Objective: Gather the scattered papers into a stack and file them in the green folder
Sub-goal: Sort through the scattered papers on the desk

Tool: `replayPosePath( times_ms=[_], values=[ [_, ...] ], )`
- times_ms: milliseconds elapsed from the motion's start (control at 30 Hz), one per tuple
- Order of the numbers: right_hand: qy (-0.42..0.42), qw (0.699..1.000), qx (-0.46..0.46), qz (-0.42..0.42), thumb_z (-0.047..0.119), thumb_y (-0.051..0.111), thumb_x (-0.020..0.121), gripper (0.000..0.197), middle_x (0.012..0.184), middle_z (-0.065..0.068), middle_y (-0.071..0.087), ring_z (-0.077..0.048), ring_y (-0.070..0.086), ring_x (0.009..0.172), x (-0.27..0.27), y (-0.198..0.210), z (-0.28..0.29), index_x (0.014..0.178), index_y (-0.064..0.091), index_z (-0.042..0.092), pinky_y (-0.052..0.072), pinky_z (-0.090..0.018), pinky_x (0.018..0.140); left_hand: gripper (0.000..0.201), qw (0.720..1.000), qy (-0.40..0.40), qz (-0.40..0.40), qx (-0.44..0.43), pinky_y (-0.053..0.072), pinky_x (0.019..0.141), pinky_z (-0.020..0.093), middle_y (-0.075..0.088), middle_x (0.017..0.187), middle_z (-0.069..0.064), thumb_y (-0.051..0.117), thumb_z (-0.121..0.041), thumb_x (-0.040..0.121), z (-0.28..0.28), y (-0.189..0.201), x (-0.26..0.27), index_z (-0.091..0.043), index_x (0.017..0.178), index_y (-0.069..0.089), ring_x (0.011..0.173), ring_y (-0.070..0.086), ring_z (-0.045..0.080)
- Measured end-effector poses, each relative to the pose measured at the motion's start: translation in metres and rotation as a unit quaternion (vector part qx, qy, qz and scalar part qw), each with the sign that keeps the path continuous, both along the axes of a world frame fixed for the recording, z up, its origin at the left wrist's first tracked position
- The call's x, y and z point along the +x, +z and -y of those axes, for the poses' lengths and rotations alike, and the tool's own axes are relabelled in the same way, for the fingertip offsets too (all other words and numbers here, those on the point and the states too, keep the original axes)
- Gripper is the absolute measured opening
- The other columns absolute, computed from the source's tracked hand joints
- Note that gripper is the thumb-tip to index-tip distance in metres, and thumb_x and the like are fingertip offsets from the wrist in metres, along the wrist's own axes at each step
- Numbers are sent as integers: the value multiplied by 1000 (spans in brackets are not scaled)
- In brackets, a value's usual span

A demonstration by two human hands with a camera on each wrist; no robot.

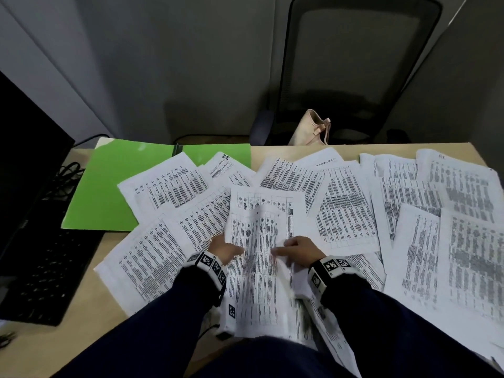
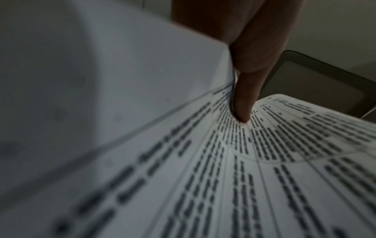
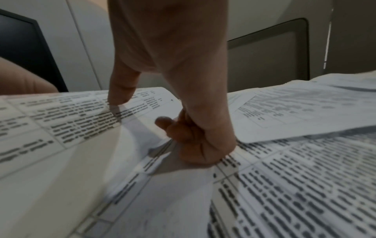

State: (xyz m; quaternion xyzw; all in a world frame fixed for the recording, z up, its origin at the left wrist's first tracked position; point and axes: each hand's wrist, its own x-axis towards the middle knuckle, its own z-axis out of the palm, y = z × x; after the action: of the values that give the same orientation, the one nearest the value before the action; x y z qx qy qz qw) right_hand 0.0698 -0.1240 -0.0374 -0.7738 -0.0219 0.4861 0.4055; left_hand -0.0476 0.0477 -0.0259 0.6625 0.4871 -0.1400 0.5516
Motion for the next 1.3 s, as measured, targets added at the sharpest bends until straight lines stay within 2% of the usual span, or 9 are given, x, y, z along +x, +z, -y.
replayPosePath(
  times_ms=[133, 233, 400, 567, 733, 833, 967, 1133, 1300],
  values=[
    [1, 1000, 1, 27, 30, 88, 59, 46, 75, -4, 46, -20, 48, 64, -8, -2, -6, 74, 48, 13, 44, -29, 54, 39, 999, 6, 23, 33, 51, 86, 34, 64, 119, 17, 62, -7, 88, -3, -4, -1, -2, 125, 53, 100, 62, 29],
    [1, 998, -25, 64, 35, 86, 60, 52, 95, -1, 55, -19, 56, 80, -14, -13, -10, 96, 53, 15, 54, -33, 65, 30, 980, 31, 3, 197, 53, 83, 35, 65, 115, 19, 49, -14, 95, -6, 1, -2, -6, 124, 52, 96, 65, 31],
    [16, 994, -42, 104, 38, 78, 69, 46, 85, 1, 52, -21, 55, 78, -15, -19, -9, 98, 51, 16, 52, -43, 77, 30, 933, -38, 9, 358, 46, 69, 30, 69, 97, 20, 43, -24, 100, -23, 23, 12, 0, 102, 62, 83, 64, 31],
    [-27, 991, -39, 127, 37, 74, 73, 50, 90, -3, 51, -24, 55, 79, -8, -18, -2, 109, 46, 17, 48, -34, 64, 28, 947, -8, 50, 316, 40, 75, 31, 65, 110, 25, 46, -21, 99, -44, 25, 42, 3, 107, 59, 102, 61, 37],
    [-20, 942, -177, 285, 36, 68, 76, 59, 122, -15, 44, -30, 44, 114, -3, -13, 11, 123, 45, 10, 40, -36, 90, 37, 969, -8, 34, 243, 43, 94, 32, 56, 132, 23, 48, -19, 98, -44, 20, 62, 2, 128, 53, 120, 55, 34],
    [-51, 937, -229, 258, 36, 66, 77, 64, 130, -17, 39, -33, 38, 120, 1, -9, 12, 128, 40, 8, 39, -40, 96, 28, 973, -52, 13, 226, 46, 85, 31, 64, 119, 22, 47, -17, 96, -42, 10, 68, 1, 114, 60, 107, 62, 33],
    [-57, 943, -228, 237, 31, 68, 75, 67, 131, -19, 39, -37, 41, 119, 4, -4, 6, 129, 39, 5, 36, -40, 100, 19, 970, -80, -16, 228, 45, 73, 27, 67, 99, 16, 45, -12, 94, -40, 3, 71, -3, 95, 61, 90, 64, 30],
    [-79, 966, -170, 178, 17, 75, 72, 71, 130, -18, 35, -31, 49, 105, 2, -1, 5, 129, 36, 3, 44, -32, 92, 28, 974, -96, -28, 205, 44, 72, 25, 67, 114, 17, 47, -14, 95, -35, 0, 72, -3, 118, 59, 94, 64, 30],
    [-73, 975, -149, 149, 0, 64, 77, 59, 106, -12, 54, -26, 54, 95, 2, 1, 3, 129, 36, -1, 46, -29, 82, 44, 979, -60, -34, 192, 46, 77, 29, 60, 124, 16, 57, -27, 91, -36, -1, 61, -9, 130, 50, 98, 60, 29]
  ],
)
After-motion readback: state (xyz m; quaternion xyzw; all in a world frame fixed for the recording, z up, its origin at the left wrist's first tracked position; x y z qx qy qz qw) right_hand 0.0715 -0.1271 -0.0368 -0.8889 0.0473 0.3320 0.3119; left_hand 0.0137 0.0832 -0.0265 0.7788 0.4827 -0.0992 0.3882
